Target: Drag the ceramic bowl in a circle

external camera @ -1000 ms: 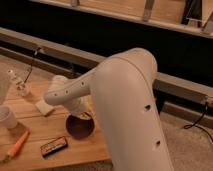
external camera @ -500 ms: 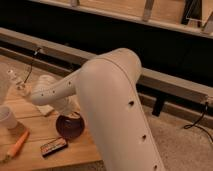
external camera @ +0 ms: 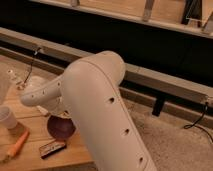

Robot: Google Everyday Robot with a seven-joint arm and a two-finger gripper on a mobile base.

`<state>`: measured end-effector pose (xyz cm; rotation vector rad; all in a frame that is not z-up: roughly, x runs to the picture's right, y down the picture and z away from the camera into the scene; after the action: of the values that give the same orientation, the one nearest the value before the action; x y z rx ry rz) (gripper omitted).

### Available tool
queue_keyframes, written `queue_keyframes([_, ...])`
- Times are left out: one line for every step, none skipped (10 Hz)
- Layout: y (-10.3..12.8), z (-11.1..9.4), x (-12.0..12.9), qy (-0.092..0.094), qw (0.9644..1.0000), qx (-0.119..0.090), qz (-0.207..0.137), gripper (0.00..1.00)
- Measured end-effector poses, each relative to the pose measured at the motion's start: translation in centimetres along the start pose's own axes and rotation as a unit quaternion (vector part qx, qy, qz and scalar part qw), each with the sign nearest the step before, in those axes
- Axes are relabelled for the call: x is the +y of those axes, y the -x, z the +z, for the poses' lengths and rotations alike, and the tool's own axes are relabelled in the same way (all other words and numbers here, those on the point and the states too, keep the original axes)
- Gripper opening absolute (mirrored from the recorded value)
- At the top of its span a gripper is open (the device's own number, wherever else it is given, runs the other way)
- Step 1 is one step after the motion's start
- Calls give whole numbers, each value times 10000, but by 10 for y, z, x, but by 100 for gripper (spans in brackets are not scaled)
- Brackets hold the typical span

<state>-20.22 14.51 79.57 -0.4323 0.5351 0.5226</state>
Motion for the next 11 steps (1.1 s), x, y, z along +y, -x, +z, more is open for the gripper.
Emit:
queue_keyframes([6,-2,1,-17,10000,-23,-31,0])
queue_keyframes([19,-7,3,-48,9999,-76,-82,0])
queue_keyframes([25,-10,4,-68,9999,-98,-113,0])
queue_keyframes([32,-11,3,-86,9998,-113,-130,0])
queue_keyframes([39,-13,2,-111,9998,-124,-144,0])
queue_keyframes([43,-12,0,-132,9997,-118,-145,0])
queue_keyframes([48,-11,-4,-160,9997,-105,-133,0])
queue_keyframes([54,-8,-7,-193,9997,-86,-116,0])
queue_keyframes([58,-7,-10,-222,9997,-74,-105,0])
queue_keyframes([65,-7,-14,-261,9996,-81,-86,0])
queue_keyframes([71,-8,-17,-295,9995,-96,-77,0])
